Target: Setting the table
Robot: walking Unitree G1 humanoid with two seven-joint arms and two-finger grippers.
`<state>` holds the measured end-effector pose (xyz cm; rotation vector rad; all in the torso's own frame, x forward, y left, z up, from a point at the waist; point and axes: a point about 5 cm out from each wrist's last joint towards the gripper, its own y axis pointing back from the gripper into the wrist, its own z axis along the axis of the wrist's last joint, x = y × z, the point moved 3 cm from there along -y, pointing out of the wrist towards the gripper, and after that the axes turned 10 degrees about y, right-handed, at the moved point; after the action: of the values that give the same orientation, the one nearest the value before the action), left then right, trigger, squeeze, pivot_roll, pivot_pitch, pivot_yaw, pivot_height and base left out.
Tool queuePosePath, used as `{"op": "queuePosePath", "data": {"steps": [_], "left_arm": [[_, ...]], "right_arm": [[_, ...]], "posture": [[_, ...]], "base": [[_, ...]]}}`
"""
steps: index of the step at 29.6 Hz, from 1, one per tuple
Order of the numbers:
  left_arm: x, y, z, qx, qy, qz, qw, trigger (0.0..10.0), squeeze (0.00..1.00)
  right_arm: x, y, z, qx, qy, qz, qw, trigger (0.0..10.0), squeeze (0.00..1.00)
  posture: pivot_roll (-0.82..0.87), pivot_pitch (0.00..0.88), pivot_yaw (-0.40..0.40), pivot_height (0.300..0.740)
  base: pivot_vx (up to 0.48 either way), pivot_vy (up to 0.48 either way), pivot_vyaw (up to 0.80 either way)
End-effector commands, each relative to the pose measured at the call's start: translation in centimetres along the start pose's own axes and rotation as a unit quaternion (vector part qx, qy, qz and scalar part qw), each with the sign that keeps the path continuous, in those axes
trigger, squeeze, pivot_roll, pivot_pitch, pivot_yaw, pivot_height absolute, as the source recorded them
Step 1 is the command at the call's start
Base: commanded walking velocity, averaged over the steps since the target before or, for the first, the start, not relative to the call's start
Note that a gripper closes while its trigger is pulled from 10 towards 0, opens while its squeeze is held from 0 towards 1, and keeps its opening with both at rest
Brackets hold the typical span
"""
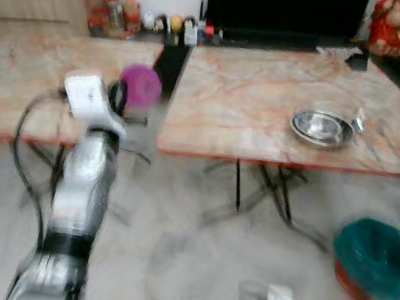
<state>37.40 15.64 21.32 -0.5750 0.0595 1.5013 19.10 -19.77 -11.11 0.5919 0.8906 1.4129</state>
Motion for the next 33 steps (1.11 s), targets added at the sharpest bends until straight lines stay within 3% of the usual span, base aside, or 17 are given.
{"op": "queuePosePath", "data": {"steps": [1, 22, 33], "left_arm": [[0.89, -0.24, 1.08, -0.013, -0.007, 0.011, 1.000, 10.0, 0.00], [0.52, -0.18, 1.31, -0.019, -0.012, 0.000, 1.000, 10.0, 0.00], [0.18, -0.31, 1.43, -0.020, -0.007, -0.008, 1.000, 10.0, 0.00]], "right_arm": [[1.33, -0.25, 1.79, -0.024, -0.003, 0.018, 1.000, 10.0, 0.00], [1.17, -0.20, 1.38, -0.018, 0.000, 0.015, 1.000, 10.0, 0.00], [1.29, -0.19, 1.36, -0.018, 0.004, 0.017, 1.000, 10.0, 0.00]], "posture": [[0.00, 0.000, 0.072, 0.740], [-0.01, 0.000, 0.080, 0.740], [0.00, 0.000, 0.083, 0.740]], "base": [[0.439, 0.000, 0.00], [0.435, 0.000, 0.00], [0.000, 0.000, 0.00]]}}
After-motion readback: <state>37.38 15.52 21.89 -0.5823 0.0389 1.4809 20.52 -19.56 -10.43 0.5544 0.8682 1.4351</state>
